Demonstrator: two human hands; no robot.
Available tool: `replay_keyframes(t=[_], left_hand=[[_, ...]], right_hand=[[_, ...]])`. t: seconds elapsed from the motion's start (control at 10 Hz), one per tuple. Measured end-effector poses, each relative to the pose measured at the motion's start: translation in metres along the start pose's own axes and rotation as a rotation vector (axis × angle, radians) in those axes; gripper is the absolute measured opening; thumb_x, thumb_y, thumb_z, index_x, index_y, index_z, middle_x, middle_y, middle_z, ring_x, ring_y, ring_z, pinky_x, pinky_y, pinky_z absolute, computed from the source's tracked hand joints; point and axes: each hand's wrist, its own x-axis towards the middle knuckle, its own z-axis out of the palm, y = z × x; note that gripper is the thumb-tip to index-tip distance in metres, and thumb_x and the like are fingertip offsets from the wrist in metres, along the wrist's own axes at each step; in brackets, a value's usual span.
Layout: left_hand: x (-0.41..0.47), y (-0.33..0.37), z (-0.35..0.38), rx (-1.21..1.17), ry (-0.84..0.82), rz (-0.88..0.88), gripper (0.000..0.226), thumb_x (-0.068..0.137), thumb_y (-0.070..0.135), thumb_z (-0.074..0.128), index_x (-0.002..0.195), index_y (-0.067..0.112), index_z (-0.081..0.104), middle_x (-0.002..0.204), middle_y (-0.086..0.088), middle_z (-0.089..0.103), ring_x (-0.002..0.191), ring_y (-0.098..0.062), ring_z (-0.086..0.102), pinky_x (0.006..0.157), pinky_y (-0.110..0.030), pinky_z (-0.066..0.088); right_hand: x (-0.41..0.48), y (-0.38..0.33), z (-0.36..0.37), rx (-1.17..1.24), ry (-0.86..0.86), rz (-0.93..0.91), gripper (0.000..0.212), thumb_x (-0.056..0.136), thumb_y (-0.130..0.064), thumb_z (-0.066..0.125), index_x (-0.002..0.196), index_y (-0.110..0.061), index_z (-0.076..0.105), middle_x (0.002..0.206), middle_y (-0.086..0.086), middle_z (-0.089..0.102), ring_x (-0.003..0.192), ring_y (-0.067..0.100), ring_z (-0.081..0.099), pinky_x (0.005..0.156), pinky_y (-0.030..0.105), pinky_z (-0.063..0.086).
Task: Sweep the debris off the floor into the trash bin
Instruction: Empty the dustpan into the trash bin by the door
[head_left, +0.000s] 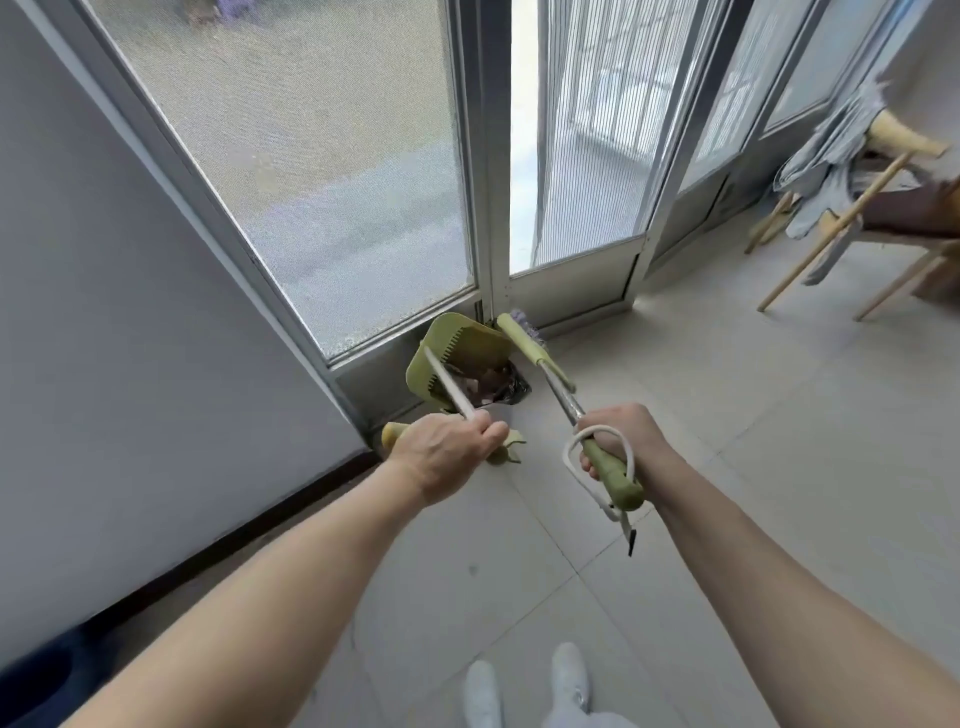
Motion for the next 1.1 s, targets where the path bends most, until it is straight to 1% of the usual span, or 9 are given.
replay_keyframes(t=[0.1,0.2,0.3,0.5,0.6,0.7,0.9,1.0,1.1], left_hand=[[-0.002,-0.008,0.003,-0.042,0.112,0.008,0.013,0.09,0.01,0.057,0.103,0.011,0.056,0.088,-0.009,0.058,0.06,-0.03,0.064,0.044,-0.032,0.03],[0.0,-0.018,-0.007,-0.019,0.18,-0.03,0.029,0.067,0.008,0.08,0.086,0.012,0.059,0.068,-0.005,0.055,0.04,-0.024,0.056,0.035,-0.024,0.02],[0.0,-0.027,-0.016,0.021,0.309,-0.059,0.034,0.057,0.006,0.086,0.08,0.011,0.061,0.061,-0.004,0.054,0.033,-0.022,0.051,0.035,-0.02,0.015],[-0.003,-0.013,-0.009,0.014,0.33,-0.052,0.035,0.055,0.009,0.088,0.077,0.012,0.061,0.062,-0.004,0.054,0.035,-0.021,0.052,0.033,-0.021,0.017],[-0.002,0.003,0.004,0.003,0.308,0.017,0.033,0.058,0.01,0.087,0.077,0.013,0.06,0.062,-0.004,0.054,0.035,-0.02,0.052,0.031,-0.022,0.025],[-0.002,0.012,0.01,-0.021,0.29,0.043,0.033,0.058,0.011,0.086,0.077,0.014,0.06,0.063,-0.004,0.056,0.035,-0.021,0.052,0.031,-0.023,0.027],[0.0,0.009,0.001,-0.017,0.303,0.023,0.034,0.06,0.01,0.087,0.079,0.014,0.059,0.063,-0.004,0.055,0.036,-0.02,0.052,0.033,-0.023,0.024],[0.002,0.0,-0.01,-0.005,0.314,-0.015,0.035,0.057,0.006,0.087,0.079,0.013,0.061,0.063,-0.005,0.054,0.035,-0.021,0.051,0.034,-0.022,0.021],[0.001,-0.006,-0.019,0.026,0.299,-0.043,0.036,0.054,0.006,0.089,0.078,0.013,0.063,0.063,-0.004,0.054,0.035,-0.02,0.051,0.033,-0.02,0.02]], right_hand=[[0.0,0.002,0.001,-0.01,0.029,-0.033,0.013,0.079,0.016,0.052,0.071,0.007,0.058,0.055,0.019,0.045,0.025,0.021,0.048,0.035,0.022,0.04],[-0.001,0.002,0.0,0.026,0.033,-0.016,0.016,0.079,0.014,0.052,0.065,0.008,0.057,0.056,0.021,0.046,0.025,0.022,0.048,0.035,0.021,0.04],[-0.004,-0.001,0.0,0.038,0.038,-0.001,0.019,0.079,0.012,0.052,0.061,0.007,0.057,0.057,0.021,0.047,0.024,0.022,0.048,0.034,0.02,0.04],[-0.005,-0.002,-0.004,0.051,0.014,-0.006,0.015,0.084,0.009,0.051,0.071,0.004,0.057,0.058,0.017,0.048,0.024,0.015,0.049,0.032,0.017,0.039],[-0.005,0.001,-0.006,0.034,-0.039,0.002,0.023,0.09,-0.002,0.053,0.069,-0.011,0.052,0.06,0.007,0.051,0.025,0.005,0.048,0.032,0.014,0.04],[-0.004,0.003,-0.007,0.043,-0.047,0.008,0.022,0.09,-0.003,0.054,0.07,-0.012,0.052,0.06,0.006,0.051,0.025,0.005,0.047,0.032,0.013,0.04],[-0.01,0.002,-0.01,0.033,0.001,-0.003,0.015,0.085,0.009,0.052,0.072,0.004,0.058,0.056,0.016,0.048,0.024,0.016,0.048,0.032,0.018,0.04],[-0.01,0.005,-0.01,0.02,-0.024,0.018,0.022,0.089,0.001,0.053,0.068,-0.006,0.054,0.044,0.004,0.053,0.024,0.007,0.048,0.031,0.014,0.04],[-0.009,0.004,-0.01,0.003,-0.016,-0.026,0.028,0.086,0.008,0.052,0.06,-0.002,0.054,0.049,0.013,0.05,0.025,0.013,0.05,0.033,0.018,0.041]])
